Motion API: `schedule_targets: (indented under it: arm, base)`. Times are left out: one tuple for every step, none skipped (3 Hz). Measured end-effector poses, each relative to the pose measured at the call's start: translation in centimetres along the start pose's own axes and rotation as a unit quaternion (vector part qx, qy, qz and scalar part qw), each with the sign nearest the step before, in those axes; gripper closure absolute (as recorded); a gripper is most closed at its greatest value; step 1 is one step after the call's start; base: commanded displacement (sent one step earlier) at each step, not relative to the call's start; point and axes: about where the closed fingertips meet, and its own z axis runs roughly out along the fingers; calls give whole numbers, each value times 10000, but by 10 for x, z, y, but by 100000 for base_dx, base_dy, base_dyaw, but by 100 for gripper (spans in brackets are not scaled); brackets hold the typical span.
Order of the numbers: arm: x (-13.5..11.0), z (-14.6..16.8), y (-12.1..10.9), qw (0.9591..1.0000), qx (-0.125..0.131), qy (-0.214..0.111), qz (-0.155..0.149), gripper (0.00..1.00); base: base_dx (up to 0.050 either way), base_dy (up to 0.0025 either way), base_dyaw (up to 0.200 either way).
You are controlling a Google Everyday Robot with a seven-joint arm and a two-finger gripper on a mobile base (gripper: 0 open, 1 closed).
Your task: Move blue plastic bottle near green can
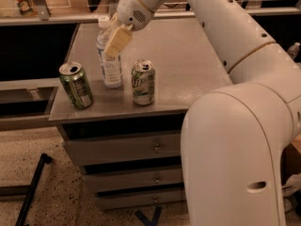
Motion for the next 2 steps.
schedule_targets:
  arm:
    - [-1,3,3,9999,-106,-26,-8,83]
    - [-5,5,7,9998,-172,-69,-80,59]
  base:
    - [0,0,0]
    - [0,0,0]
